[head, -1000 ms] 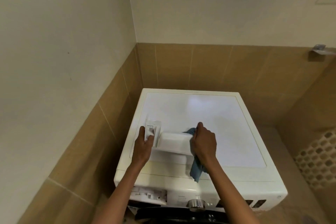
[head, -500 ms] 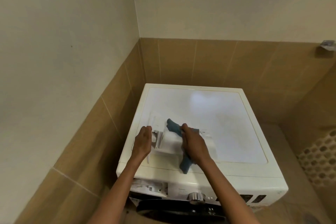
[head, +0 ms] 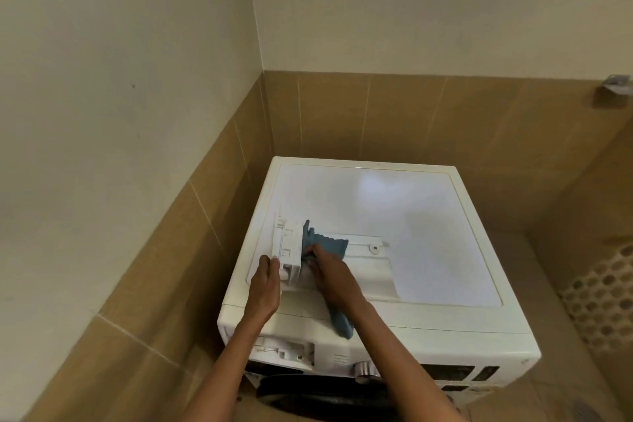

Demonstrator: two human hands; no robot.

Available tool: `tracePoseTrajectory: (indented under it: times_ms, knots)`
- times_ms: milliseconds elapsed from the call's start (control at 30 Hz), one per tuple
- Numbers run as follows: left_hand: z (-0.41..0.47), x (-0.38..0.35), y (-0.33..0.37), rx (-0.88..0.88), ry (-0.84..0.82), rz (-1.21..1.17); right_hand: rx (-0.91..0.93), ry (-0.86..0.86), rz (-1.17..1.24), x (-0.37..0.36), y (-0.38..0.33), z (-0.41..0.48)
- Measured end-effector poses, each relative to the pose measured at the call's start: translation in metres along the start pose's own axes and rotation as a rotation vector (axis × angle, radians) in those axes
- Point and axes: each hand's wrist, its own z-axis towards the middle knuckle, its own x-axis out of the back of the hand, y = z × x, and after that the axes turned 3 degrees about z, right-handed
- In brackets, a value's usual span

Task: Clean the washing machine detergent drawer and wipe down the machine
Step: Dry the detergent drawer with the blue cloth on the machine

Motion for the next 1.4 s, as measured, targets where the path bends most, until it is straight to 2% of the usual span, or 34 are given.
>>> tracePoseTrajectory:
  times_ms: [100, 200, 267, 367, 433, 533, 667, 733, 833, 1000, 1100, 1267, 1400]
  knots:
    - [0.009, 0.004, -0.010, 0.011, -0.039, 0.022, -0.024, 0.007, -0.103, 0.009, 0.013, -0.004]
    - [0.015, 0.006, -0.010, 0.035, -0.054, 0.077, -0.079, 0.140, -0.132, 0.023, 0.036, -0.019]
    - [0.022, 0.006, -0.007, 0.074, -0.083, 0.114, -0.158, 0.284, -0.011, 0.034, 0.051, -0.028]
    - [0.035, 0.004, 0.001, 0.169, -0.077, 0.082, -0.333, 0.596, 0.333, 0.051, 0.056, -0.023]
    - [0.043, 0.004, 0.011, 0.212, -0.047, 0.054, -0.366, 0.687, 0.533, 0.059, 0.048, -0.008]
    - [0.059, 0.002, 0.028, 0.201, -0.025, 0.097, -0.157, 0.577, 0.579, 0.061, 0.024, 0.013]
    - [0.069, -0.005, 0.034, 0.138, -0.015, 0.173, 0.029, 0.145, 0.362, 0.037, -0.007, 0.031]
    - [0.069, -0.007, 0.033, 0.110, 0.031, 0.139, 0.081, 0.002, 0.242, 0.015, -0.012, 0.031]
    - [0.069, -0.009, 0.032, 0.109, 0.027, 0.097, 0.100, 0.032, 0.265, -0.003, -0.005, 0.014]
    - [0.070, -0.010, 0.031, 0.107, 0.060, 0.142, 0.253, 0.002, 0.198, -0.002, 0.011, 0.005]
    - [0.069, -0.009, 0.030, 0.072, 0.054, 0.218, 0.206, 0.001, 0.153, 0.011, 0.002, 0.028]
    - [0.072, -0.007, 0.028, 0.067, -0.004, 0.350, 0.009, 0.130, 0.178, 0.009, -0.005, 0.062]
    - [0.073, -0.005, 0.030, 0.054, -0.003, 0.363, -0.041, 0.106, 0.053, 0.008, 0.001, 0.070]
